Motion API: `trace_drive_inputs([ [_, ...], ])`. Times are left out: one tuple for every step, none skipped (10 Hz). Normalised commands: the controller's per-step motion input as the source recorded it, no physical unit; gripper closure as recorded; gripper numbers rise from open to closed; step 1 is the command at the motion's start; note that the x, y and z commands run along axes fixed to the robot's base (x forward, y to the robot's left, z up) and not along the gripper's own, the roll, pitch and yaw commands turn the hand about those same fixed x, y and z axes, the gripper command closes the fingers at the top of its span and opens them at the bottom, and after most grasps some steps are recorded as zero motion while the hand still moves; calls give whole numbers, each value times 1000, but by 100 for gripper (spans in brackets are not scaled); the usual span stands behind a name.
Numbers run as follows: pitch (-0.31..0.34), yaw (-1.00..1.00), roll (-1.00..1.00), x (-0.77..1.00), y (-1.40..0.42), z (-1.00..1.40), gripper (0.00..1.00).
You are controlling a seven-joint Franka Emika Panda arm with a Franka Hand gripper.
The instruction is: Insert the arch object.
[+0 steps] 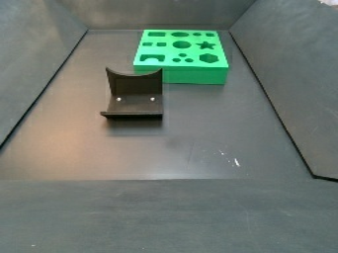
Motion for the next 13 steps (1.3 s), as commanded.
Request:
trace_drive_inputs([
  [-9, 0, -31, 74, 274, -477, 100],
  [0, 0, -86, 260, 449, -509, 100],
  [0, 0, -79, 306, 523, -577, 100],
  [0, 0, -204, 363, 563, -711, 100],
  [0, 0, -271, 394, 486, -594, 100],
  [0, -60, -270, 277, 423, -583, 100],
  [0, -29, -214, 426, 303, -480, 100],
  [0, -109, -121, 491, 211, -397, 100],
  [33, -234, -6, 466, 186, -303, 100],
  [71, -406, 27, 506, 180, -291, 100],
  [99, -414, 116, 486, 189, -311, 100],
  [117, -380, 164, 523, 183, -297, 100],
  [126, -377, 151, 614, 157, -294, 100],
])
